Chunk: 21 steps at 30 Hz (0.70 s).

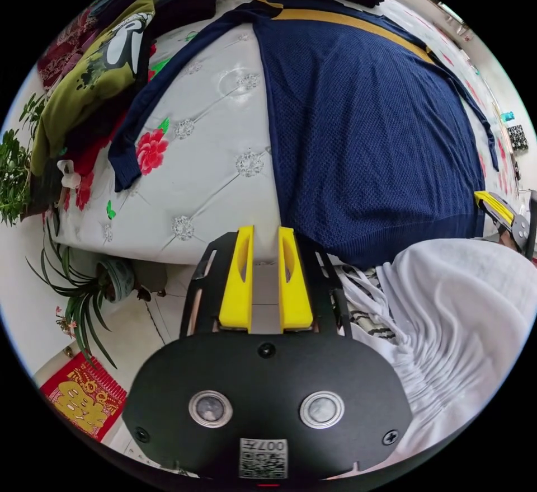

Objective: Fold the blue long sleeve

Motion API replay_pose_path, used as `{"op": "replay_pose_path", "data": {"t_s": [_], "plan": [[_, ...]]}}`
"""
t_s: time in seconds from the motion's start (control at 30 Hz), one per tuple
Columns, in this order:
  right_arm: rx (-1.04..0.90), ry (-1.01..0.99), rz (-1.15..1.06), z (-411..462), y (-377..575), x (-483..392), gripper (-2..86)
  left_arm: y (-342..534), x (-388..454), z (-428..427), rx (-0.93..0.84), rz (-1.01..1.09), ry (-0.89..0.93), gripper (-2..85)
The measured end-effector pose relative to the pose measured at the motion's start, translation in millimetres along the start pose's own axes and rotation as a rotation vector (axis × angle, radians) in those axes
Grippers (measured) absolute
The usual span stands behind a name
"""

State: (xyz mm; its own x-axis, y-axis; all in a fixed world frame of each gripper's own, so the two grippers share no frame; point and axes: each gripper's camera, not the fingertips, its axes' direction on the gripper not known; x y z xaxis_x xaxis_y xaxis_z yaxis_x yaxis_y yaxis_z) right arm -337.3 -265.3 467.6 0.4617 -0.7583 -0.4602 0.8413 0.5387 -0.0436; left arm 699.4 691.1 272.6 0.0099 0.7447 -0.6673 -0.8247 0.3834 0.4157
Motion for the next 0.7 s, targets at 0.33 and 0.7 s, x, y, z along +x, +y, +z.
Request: {"op": "replay_pose_path", "data": {"t_s": [0.33, 0.7], "plan": [[0.088, -0.149, 0.210, -44.4, 6.4, 41.8, 7.9, -3.2, 14.8, -7.0, 0.013, -0.014, -0.023, 7.0], [-0.051, -0.106, 0.218, -18.2, 17.2, 31.1, 6.4, 7.2, 42.8, -16.8, 0.024, 0.074, -0.007, 5.4]]}}
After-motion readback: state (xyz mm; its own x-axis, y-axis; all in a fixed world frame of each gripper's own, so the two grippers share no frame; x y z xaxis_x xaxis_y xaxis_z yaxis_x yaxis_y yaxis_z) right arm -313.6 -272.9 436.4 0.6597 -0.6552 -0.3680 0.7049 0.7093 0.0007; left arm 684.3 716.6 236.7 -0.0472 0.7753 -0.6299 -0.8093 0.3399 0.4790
